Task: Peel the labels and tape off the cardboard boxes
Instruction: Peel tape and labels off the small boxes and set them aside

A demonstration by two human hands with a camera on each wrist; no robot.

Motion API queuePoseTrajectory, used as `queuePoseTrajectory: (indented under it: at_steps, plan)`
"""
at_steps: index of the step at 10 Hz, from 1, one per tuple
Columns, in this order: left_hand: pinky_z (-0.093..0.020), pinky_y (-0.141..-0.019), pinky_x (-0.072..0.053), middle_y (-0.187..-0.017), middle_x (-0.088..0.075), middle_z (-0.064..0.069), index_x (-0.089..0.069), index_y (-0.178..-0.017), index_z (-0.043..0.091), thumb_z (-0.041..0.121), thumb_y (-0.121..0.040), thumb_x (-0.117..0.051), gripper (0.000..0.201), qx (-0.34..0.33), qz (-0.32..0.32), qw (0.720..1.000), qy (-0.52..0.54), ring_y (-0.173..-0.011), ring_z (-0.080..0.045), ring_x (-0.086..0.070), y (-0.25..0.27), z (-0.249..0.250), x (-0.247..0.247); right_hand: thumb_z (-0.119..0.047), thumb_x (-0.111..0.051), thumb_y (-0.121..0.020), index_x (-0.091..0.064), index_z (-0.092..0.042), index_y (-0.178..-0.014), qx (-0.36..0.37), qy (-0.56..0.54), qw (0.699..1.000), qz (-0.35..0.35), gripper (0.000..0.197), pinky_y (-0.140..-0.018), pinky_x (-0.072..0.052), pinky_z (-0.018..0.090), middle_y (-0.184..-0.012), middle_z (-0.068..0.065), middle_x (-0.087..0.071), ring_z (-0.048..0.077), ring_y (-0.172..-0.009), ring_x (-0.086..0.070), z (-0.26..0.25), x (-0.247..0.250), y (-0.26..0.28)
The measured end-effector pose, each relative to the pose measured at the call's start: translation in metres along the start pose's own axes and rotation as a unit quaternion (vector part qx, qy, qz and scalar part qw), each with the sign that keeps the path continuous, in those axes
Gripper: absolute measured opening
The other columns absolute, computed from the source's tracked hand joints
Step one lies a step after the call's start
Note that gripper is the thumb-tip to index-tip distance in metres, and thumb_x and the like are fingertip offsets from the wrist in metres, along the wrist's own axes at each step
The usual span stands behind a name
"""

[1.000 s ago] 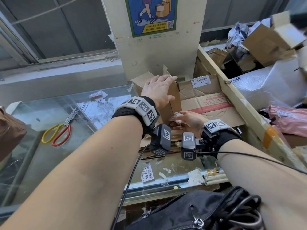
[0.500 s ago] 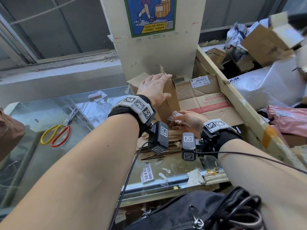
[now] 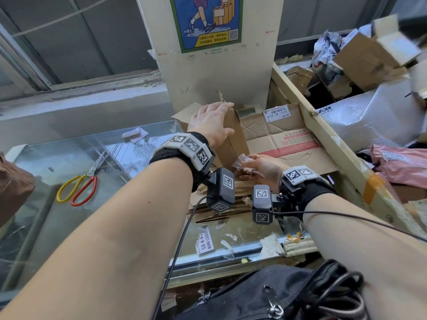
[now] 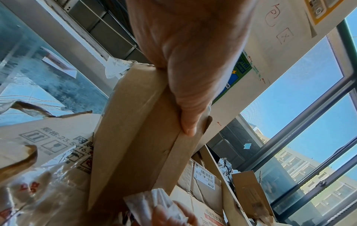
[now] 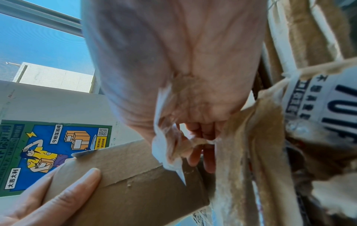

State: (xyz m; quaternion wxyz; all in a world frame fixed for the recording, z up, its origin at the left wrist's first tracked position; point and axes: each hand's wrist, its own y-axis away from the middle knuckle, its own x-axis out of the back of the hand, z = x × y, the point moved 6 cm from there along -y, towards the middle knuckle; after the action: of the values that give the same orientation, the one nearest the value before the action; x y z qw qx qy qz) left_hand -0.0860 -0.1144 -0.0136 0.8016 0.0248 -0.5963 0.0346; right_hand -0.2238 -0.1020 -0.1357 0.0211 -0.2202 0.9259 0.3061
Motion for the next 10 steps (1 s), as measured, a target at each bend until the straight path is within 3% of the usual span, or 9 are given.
queuePoseTrajectory:
  at_steps: [1, 2, 5, 6, 8, 9, 10]
  plan:
    - [-0.043, -0.116, -0.019, -0.156, -0.026, 0.006, -0.026, -0.148, 0.037, 0.036, -0.093, -0.059, 0.065, 0.003, 0.002, 1.000, 0.000, -0.144, -0.022, -0.020, 0.000, 0.001, 0.000, -0.003, -0.055, -0.092, -0.050, -0.002, -0.129, 0.004, -0.008, 1.000, 0.001, 0.037, -0.095, -0.048, 0.037, -0.121, 0.021, -0.061, 0.027, -0.093, -0.062, 0.001, 0.002, -0.001]
    - [-0.043, -0.116, -0.019, -0.156, -0.026, 0.005, -0.026, -0.148, 0.036, 0.036, -0.093, -0.059, 0.064, 0.005, 0.004, 1.000, -0.001, -0.143, -0.023, -0.021, 0.000, 0.002, 0.001, -0.002, -0.055, -0.092, -0.050, -0.002, -0.129, 0.005, -0.011, 1.000, 0.002, 0.037, -0.092, -0.048, 0.036, -0.112, 0.017, -0.063, 0.023, -0.087, -0.064, 0.001, 0.003, -0.001]
    - [-0.044, -0.116, -0.020, -0.155, -0.027, 0.005, -0.026, -0.148, 0.036, 0.036, -0.093, -0.059, 0.064, 0.015, 0.007, 1.000, 0.003, -0.143, -0.023, -0.021, -0.002, 0.002, 0.001, -0.001, -0.052, -0.093, -0.057, -0.006, -0.106, 0.011, 0.000, 1.000, -0.009, 0.014, -0.058, -0.057, 0.022, -0.093, 0.010, -0.065, 0.018, -0.077, -0.064, -0.002, 0.002, 0.008]
    - [-0.044, -0.116, -0.020, -0.155, -0.027, 0.005, -0.026, -0.148, 0.036, 0.036, -0.093, -0.059, 0.065, 0.018, 0.007, 1.000, 0.007, -0.143, -0.023, -0.021, -0.002, 0.001, 0.001, -0.001, -0.053, -0.093, -0.059, -0.007, -0.103, 0.006, -0.001, 1.000, -0.018, 0.013, -0.063, -0.058, 0.027, -0.093, 0.011, -0.066, 0.019, -0.078, -0.065, -0.002, 0.002, 0.010]
    - [-0.045, -0.116, -0.021, -0.155, -0.027, 0.004, -0.025, -0.148, 0.036, 0.036, -0.093, -0.059, 0.064, 0.023, 0.006, 1.000, 0.005, -0.143, -0.023, -0.022, -0.002, -0.001, 0.003, 0.000, -0.052, -0.093, -0.054, -0.002, -0.119, 0.004, -0.004, 1.000, -0.020, 0.027, -0.055, -0.057, 0.026, -0.095, 0.010, -0.065, 0.019, -0.077, -0.065, -0.004, 0.002, 0.013]
    - [-0.044, -0.115, -0.022, -0.155, -0.027, 0.005, -0.026, -0.148, 0.036, 0.036, -0.093, -0.059, 0.064, 0.027, 0.006, 1.000, 0.005, -0.142, -0.023, -0.023, -0.003, -0.003, 0.004, 0.001, -0.050, -0.094, -0.056, -0.003, -0.113, 0.005, -0.010, 1.000, -0.021, 0.020, -0.050, -0.054, 0.022, -0.090, 0.011, -0.065, 0.017, -0.072, -0.065, -0.005, 0.002, 0.015]
    - [-0.044, -0.114, -0.023, -0.155, -0.028, 0.004, -0.026, -0.148, 0.036, 0.036, -0.093, -0.059, 0.064, 0.030, 0.008, 0.999, 0.007, -0.142, -0.023, -0.023, -0.003, -0.004, 0.004, 0.002, -0.049, -0.094, -0.056, -0.002, -0.108, 0.006, -0.019, 0.999, -0.026, 0.016, -0.052, -0.056, 0.024, -0.090, 0.012, -0.064, 0.019, -0.074, -0.064, -0.004, 0.001, 0.017]
